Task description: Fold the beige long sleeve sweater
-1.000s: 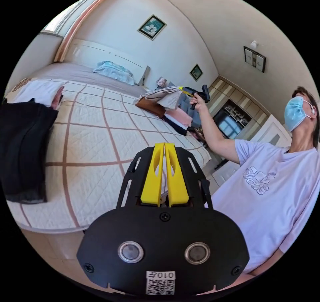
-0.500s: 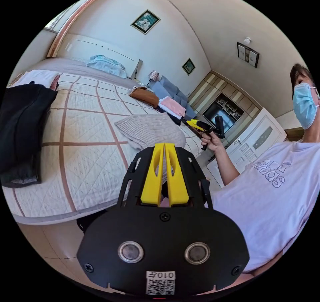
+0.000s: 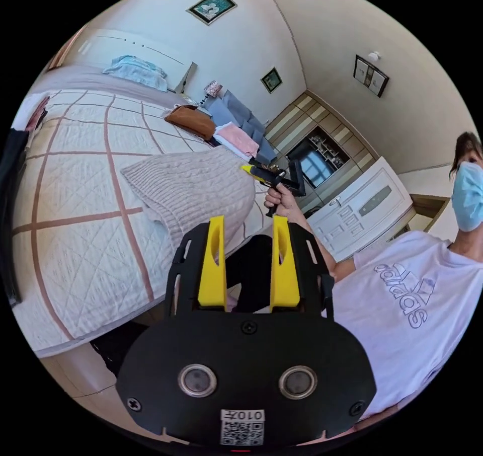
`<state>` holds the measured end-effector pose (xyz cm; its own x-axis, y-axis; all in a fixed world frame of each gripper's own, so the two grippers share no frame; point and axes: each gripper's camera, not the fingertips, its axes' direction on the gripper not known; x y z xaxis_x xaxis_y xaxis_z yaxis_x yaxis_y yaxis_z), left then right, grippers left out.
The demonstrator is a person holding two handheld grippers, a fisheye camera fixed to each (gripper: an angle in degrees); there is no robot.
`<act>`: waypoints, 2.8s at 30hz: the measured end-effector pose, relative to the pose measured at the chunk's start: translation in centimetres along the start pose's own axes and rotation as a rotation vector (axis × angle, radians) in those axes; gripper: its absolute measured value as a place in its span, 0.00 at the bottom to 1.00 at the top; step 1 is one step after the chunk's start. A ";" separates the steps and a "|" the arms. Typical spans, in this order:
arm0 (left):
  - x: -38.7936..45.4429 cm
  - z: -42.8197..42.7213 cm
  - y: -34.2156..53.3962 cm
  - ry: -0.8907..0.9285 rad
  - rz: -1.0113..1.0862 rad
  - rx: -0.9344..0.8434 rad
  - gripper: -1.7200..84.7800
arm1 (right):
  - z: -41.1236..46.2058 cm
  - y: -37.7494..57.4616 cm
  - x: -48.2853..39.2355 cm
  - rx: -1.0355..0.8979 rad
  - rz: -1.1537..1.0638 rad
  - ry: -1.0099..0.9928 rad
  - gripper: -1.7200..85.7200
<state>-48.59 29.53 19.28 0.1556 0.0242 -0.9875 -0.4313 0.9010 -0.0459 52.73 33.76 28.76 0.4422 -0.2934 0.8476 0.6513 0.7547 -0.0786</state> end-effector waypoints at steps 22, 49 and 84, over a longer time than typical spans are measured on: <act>-3.5 2.1 2.5 -0.048 -0.173 0.023 0.17 | -2.9 7.0 7.4 -0.079 0.260 -0.002 0.19; 1.8 -12.9 -9.5 -0.210 0.105 0.376 0.19 | -10.0 -2.0 13.1 0.171 0.104 -0.293 0.08; -9.3 -3.1 -7.8 -0.688 -0.167 0.033 0.07 | -2.6 13.6 5.9 0.054 0.218 -0.099 0.07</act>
<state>-49.46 20.93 28.36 0.7482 0.1425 -0.6480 -0.3274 0.9288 -0.1737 65.76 40.74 31.28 0.5042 -0.0628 0.8613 0.5119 0.8250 -0.2395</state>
